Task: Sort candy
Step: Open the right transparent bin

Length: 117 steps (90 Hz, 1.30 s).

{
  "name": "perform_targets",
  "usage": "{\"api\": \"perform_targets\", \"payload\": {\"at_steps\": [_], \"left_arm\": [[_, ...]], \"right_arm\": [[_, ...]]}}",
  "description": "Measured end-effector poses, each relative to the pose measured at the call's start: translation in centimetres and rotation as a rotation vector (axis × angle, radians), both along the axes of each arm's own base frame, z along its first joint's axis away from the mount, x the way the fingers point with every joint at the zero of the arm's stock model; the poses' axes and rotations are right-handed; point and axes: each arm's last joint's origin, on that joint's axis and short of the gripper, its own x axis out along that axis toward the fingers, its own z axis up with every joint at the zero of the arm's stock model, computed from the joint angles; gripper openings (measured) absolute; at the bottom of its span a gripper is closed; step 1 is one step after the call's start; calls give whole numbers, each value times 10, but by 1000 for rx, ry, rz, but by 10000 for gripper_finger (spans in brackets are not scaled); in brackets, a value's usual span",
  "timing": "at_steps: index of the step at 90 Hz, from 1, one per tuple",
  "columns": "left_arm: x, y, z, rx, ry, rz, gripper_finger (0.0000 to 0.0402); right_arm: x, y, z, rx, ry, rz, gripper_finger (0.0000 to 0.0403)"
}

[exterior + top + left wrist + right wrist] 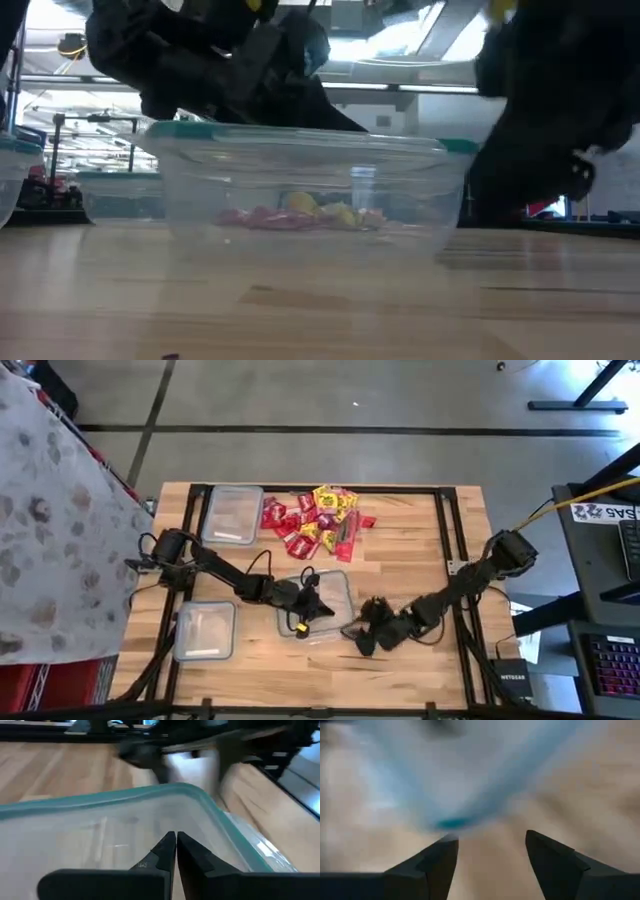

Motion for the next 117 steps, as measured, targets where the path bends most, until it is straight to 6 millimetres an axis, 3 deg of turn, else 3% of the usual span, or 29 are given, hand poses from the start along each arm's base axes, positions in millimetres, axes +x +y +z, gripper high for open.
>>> {"api": "perform_targets", "payload": {"at_steps": [15, 27, 40, 53, 59, 66, 78, 94, 104, 117], "left_arm": [[-1, -1, 17, -100, -24, 38, 0], [-6, -6, 42, -164, -77, 26, 0], [-17, -12, 71, -222, -106, 10, 0], [-36, -23, 101, -198, -110, -34, 0], [-43, -25, 100, -145, -58, 22, 0], [-47, -19, 92, -70, 24, 164, 0], [-53, -1, 73, -51, 170, 441, 0], [-65, 16, 57, -75, 350, 579, 0], [-67, 20, 53, -63, 350, 595, 0], [-66, 26, 47, -6, 330, 616, 0]], "right_arm": [[7, 29, -7, -36, -173, 137, 221], [7, 34, -5, -123, -134, 186, 221], [6, 31, 29, -210, -193, 185, 221], [-2, 19, 67, -422, -200, 92, 221], [-5, 6, 77, -518, -169, -20, 220], [-7, -15, 75, -581, -96, -134, 220], [3, -49, 69, -547, 12, -250, 220], [12, -90, 57, -435, 144, -404, 220], [15, -100, 52, -366, 188, -414, 220], [24, -93, 44, -262, 209, -297, 220]]}}
